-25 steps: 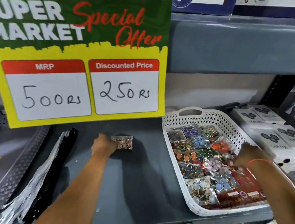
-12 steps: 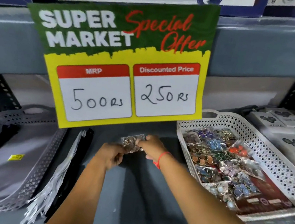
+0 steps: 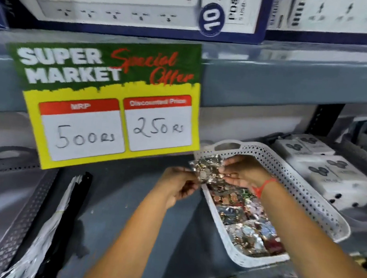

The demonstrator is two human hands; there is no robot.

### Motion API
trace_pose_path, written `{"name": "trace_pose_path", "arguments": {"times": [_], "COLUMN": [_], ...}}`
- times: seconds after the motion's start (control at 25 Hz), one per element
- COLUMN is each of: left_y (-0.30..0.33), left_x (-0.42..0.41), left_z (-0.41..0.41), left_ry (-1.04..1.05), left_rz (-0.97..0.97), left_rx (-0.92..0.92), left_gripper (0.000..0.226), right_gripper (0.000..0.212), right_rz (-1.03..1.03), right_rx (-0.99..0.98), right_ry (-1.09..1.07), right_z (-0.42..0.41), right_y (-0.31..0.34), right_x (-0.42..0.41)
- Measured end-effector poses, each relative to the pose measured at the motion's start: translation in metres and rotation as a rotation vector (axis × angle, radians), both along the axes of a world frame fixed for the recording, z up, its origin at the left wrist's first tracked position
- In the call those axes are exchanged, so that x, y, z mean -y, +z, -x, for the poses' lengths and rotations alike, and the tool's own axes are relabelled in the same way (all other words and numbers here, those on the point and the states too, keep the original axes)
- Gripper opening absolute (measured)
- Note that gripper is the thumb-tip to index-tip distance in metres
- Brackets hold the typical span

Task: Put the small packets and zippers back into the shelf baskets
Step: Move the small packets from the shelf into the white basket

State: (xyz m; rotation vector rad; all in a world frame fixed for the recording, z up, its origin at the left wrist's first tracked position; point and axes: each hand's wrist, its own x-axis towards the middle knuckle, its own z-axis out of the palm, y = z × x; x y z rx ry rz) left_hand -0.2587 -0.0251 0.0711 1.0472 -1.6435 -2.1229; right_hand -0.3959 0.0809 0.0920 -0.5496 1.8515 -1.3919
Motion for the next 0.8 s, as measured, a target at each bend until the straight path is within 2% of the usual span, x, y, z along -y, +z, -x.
{"name": "trace_pose_path", "arguments": {"times": [0.16,0.24,0.28,0.36,0.44,0.56,0.64,0.8], "left_y": [0.000,-0.008,-0.014,-0.029,-0.039,-0.051,-0.056,-0.056], "left_x": [-0.063,-0.091,-0.102,-0.120,-0.132,-0.144,-0.150,-0.156], "left_z": [0.066,0.091,0.100,0.113,0.122,0.139,0.147,0.143], "left_ry": [-0.213,-0.317,-0.376,-0.462,-0.481,-0.471,-0.458,-0.534], "left_rz": [0.101,0.140,0.144,0.170,0.233,0.406,0.526,0.683], "left_rx": [0.136,0.232,0.279,0.368,0.421,0.479,0.520,0.546], "left_gripper": [0.026,0.011,0.018,0.032,0.037,0.047,0.050,0.053], "right_gripper": [0.014,0.010,0.008,0.019,0.018,0.017,0.031,0.036], "right_rz": [-0.234,-0.407,-0.492,-0.657,-0.851,-1.037,-1.127,-1.205], "right_rx": [-0.126,-0.228,-0.275,-0.358,-0.486,-0.640,-0.726,-0.850], "right_ry": [-0.060,-0.068,-0.070,-0.067,0.046,0.147,0.180,0.200], "right_z": [0.059,0.079,0.088,0.097,0.092,0.081,0.082,0.079], "right_y": [0.012,0.004,-0.006,-0.025,-0.034,-0.035,-0.040,-0.049], "right_x": [-0.073,-0.105,-0.116,-0.129,-0.131,-0.124,-0.123,-0.120]}}
